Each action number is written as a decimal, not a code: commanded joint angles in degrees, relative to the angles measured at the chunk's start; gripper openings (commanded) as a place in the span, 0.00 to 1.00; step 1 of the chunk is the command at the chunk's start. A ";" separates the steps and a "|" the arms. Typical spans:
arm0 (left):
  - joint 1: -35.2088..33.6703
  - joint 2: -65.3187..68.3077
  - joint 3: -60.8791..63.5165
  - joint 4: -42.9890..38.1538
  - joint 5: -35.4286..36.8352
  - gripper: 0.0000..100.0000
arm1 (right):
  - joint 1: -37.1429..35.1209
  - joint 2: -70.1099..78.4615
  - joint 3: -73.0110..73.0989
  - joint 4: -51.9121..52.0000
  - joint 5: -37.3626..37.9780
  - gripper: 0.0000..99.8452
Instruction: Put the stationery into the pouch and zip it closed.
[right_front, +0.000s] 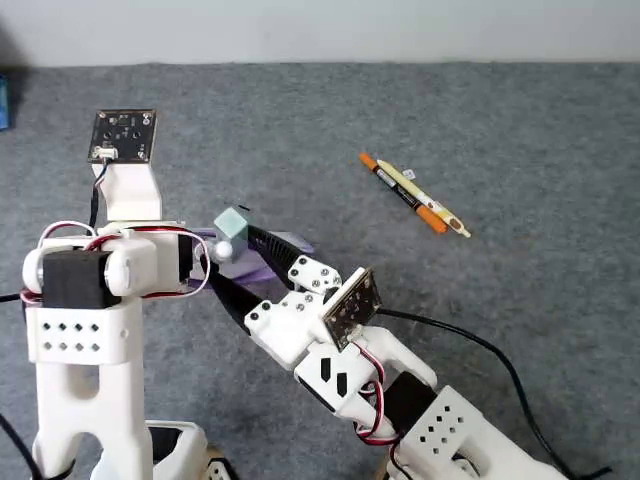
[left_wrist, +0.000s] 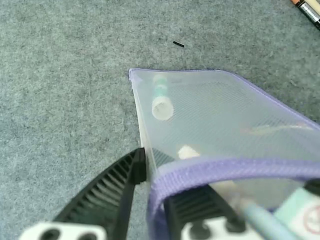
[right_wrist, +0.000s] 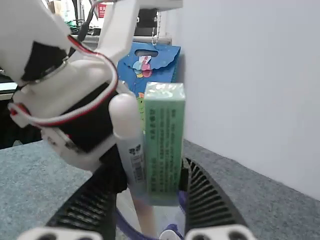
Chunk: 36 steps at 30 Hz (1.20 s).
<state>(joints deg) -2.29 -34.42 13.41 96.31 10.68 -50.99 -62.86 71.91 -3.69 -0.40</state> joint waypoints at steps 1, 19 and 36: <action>0.44 0.35 -1.71 -1.23 0.97 0.01 | -1.19 -0.84 0.53 -1.10 1.67 0.01; 0.44 0.35 -1.89 -1.23 0.97 0.01 | -1.27 -0.84 3.52 -0.13 9.49 0.10; 0.44 0.35 -1.89 -1.23 0.97 0.01 | -1.19 -0.92 -7.38 14.37 9.05 0.20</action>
<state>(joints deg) -2.02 -34.15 13.41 96.13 10.95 -52.22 -63.12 69.27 7.65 8.22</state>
